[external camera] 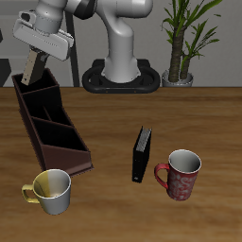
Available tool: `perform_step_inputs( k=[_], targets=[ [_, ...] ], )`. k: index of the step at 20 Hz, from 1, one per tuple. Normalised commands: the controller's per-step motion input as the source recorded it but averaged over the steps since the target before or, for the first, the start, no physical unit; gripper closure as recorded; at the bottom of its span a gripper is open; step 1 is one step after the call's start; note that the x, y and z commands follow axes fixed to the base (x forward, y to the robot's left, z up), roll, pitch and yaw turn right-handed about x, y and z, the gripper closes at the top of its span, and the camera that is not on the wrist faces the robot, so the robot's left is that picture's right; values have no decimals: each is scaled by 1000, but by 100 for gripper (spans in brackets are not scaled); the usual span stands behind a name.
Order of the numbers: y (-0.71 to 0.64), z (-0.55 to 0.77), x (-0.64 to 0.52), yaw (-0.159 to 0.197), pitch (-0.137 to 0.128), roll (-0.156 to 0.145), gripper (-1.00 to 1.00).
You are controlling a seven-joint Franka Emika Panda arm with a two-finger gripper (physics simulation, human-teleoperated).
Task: Place the yellow book into the right desk caddy's right compartment
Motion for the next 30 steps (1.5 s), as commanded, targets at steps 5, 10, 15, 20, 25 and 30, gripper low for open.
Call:
perform_step_inputs(
  k=[5,10,15,20,25,30],
  targets=[
    [33,-159,66,12,23,7,100],
    [8,-185,66,3,33,-5,100],
    [-49,-204,23,-13,25,-16,100],
    [-35,-269,29,-5,29,-8,100],
    [-37,-293,75,-18,42,-5,100],
    [-181,-267,-7,-34,34,-32,100]
  ],
)
